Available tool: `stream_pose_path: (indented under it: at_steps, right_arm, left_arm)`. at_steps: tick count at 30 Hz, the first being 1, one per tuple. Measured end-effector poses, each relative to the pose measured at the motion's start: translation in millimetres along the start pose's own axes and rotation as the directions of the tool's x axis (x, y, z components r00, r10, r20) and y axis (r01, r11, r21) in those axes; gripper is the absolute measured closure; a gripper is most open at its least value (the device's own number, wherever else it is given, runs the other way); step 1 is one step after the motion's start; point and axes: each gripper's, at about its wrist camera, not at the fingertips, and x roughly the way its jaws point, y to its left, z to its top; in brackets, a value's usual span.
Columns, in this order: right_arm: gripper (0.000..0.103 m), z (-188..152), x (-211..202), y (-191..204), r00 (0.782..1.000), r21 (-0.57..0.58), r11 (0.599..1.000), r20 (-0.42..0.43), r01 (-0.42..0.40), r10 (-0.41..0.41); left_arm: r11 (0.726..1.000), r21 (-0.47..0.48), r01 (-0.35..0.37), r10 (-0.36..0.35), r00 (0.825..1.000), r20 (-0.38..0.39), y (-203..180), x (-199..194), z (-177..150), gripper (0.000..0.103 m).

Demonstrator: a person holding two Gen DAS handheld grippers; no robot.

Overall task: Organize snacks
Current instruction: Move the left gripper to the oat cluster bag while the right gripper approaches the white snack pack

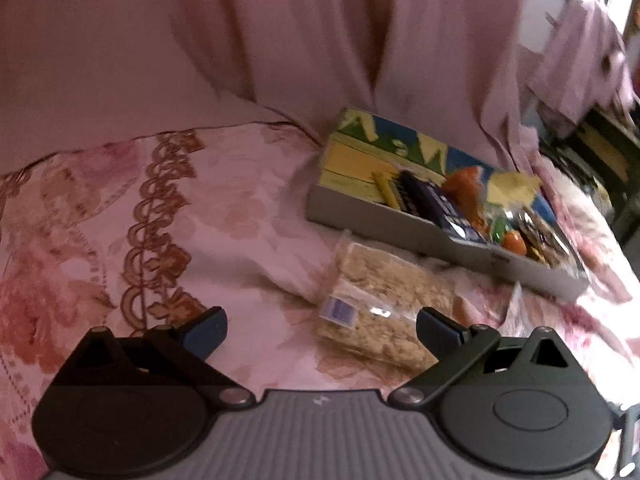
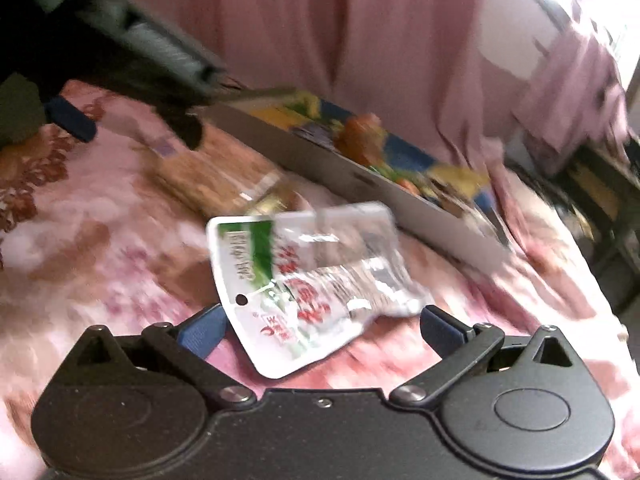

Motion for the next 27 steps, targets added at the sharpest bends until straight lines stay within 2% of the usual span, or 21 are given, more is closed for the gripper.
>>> stream_pose_path:
  at_steps: [2,5,9,11,17,22,27]
  right_arm:
    - [0.001,-3.3,-1.0,-13.6,0.999,0.035,0.999,-0.037,0.012,-0.011]
    - [0.001,-9.1,-4.7,-33.6,0.997,0.105,0.994,-0.071,0.018,-0.010]
    - [0.001,-6.4,-11.1,-51.1,0.996,0.221,0.974,-0.050,-0.055,0.067]
    - [0.001,-4.7,-11.0,-54.2,0.994,0.265,0.960,-0.040,-0.090,0.104]
    - [0.001,-4.9,-1.5,-62.9,0.989,0.363,0.926,-0.055,-0.106,0.135]
    - [0.001,-6.1,5.2,-68.5,0.986,0.426,0.897,-0.052,-0.120,0.156]
    - [0.001,-7.0,7.3,-72.1,0.984,0.465,0.877,-0.052,-0.125,0.168]
  left_arm:
    - [1.000,0.027,0.000,0.001,1.000,-0.009,-3.1,1.9,-0.9,0.001]
    - [1.000,0.014,0.020,-0.019,1.000,-0.017,-4.1,2.7,-0.3,0.001]
    - [0.999,0.034,0.037,-0.036,0.999,-0.012,-10.4,3.2,4.8,0.001]
    - [0.997,0.071,0.038,-0.037,0.999,-0.015,-16.5,4.8,8.0,0.001]
    - [0.973,0.231,0.016,-0.003,0.998,-0.055,-42.4,19.5,11.2,0.001]
    - [0.956,0.291,0.026,-0.004,0.997,-0.076,-60.6,26.8,9.0,0.001]
    - [0.939,0.343,-0.002,0.037,0.995,-0.095,-72.0,36.7,9.7,0.001]
